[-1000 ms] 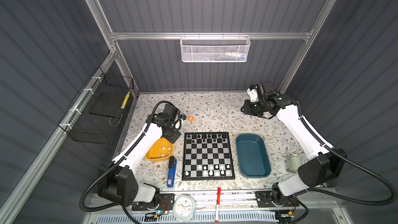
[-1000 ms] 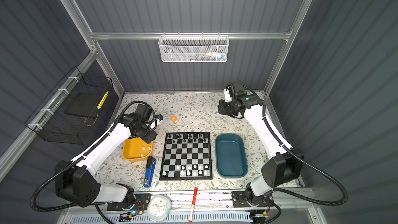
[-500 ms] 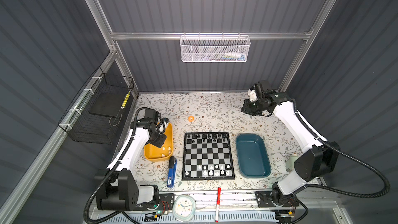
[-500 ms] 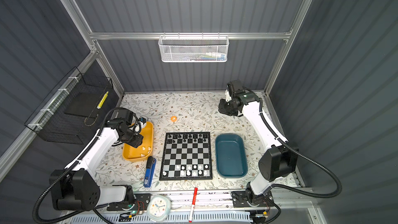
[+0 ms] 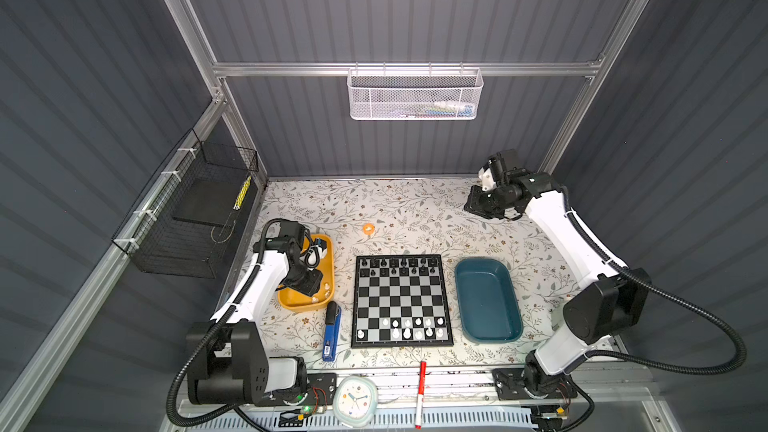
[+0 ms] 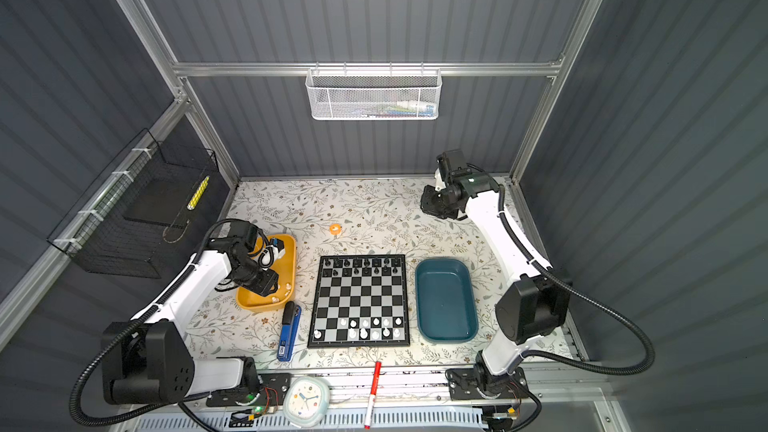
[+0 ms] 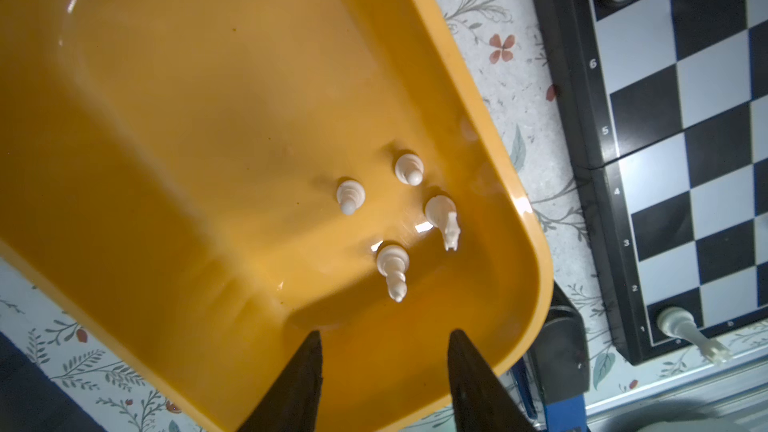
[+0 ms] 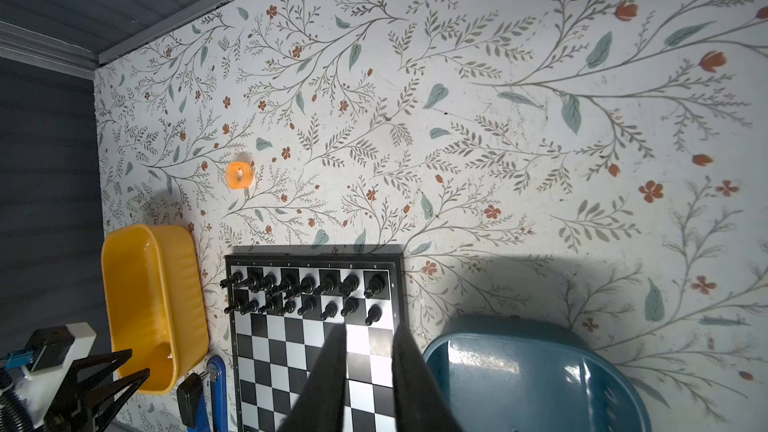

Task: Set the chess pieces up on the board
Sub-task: 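Move the empty left gripper over the yellow tub while the right arm draws back, then lower the left gripper into the yellow tub toward the white pieces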

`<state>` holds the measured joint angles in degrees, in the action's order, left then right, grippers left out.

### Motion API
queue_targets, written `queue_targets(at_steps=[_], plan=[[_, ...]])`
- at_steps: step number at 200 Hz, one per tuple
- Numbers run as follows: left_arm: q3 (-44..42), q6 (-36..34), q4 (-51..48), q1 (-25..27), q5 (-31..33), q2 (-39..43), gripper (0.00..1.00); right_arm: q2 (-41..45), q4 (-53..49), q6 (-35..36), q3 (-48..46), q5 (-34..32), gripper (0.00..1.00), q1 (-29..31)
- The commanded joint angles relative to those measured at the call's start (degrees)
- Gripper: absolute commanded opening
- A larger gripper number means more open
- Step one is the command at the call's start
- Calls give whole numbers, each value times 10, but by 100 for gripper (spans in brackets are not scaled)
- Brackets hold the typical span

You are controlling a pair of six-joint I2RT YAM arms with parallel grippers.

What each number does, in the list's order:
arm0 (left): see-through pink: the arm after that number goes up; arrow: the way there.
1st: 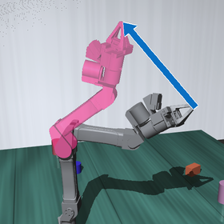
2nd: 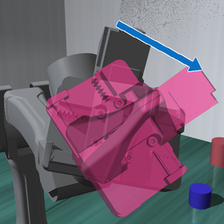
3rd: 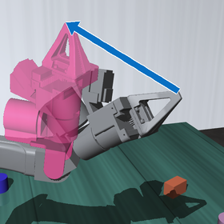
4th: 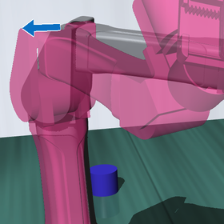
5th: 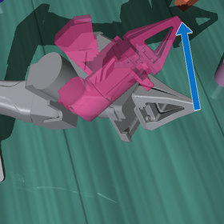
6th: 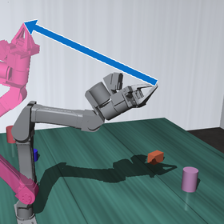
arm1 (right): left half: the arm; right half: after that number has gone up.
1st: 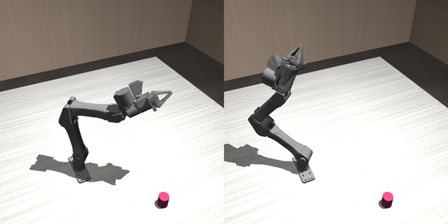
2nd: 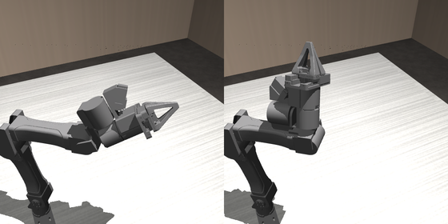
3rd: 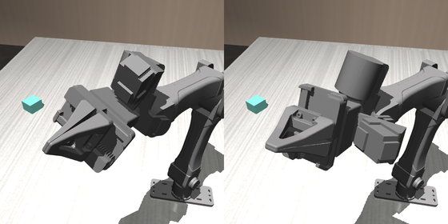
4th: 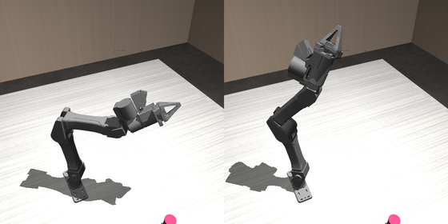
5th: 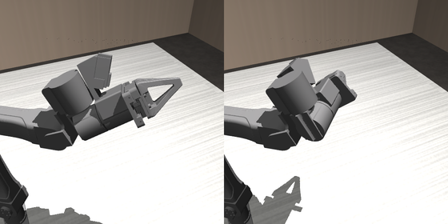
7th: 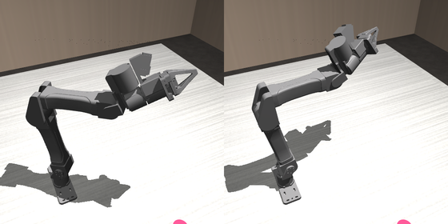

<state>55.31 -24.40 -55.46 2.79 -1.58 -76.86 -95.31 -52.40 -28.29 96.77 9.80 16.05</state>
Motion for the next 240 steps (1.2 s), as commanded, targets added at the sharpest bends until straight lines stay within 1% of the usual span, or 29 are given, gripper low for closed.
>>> queue_targets(at_steps=[1,49,91,120,145,179,218,240], plan=[[-3,0,-2,-4,-12,-12,50,2,-18,-9,8,-10,24,-1],[-1,0,3,-9,-18,-36,48,-1,-21,-22,5,-16,23,-1],[13,-10,5,-10,-41,-53,47,-3,-32,-26,7,-24,24,-1],[10,-12,10,-13,-32,-59,47,-8,-45,-22,18,-32,23,-2],[10,-11,6,-16,-43,-62,46,-13,-51,-25,20,-36,23,-1],[7,-12,12,-17,-43,-72,44,-15,-47,-39,16,-32,23,-1],[0,-10,11,-18,-45,-77,43,-33,-60,-33,38,-31,23,-2],[0,-13,12,-18,-42,-80,43,-35,-53,-36,30,-28,23,-1]])
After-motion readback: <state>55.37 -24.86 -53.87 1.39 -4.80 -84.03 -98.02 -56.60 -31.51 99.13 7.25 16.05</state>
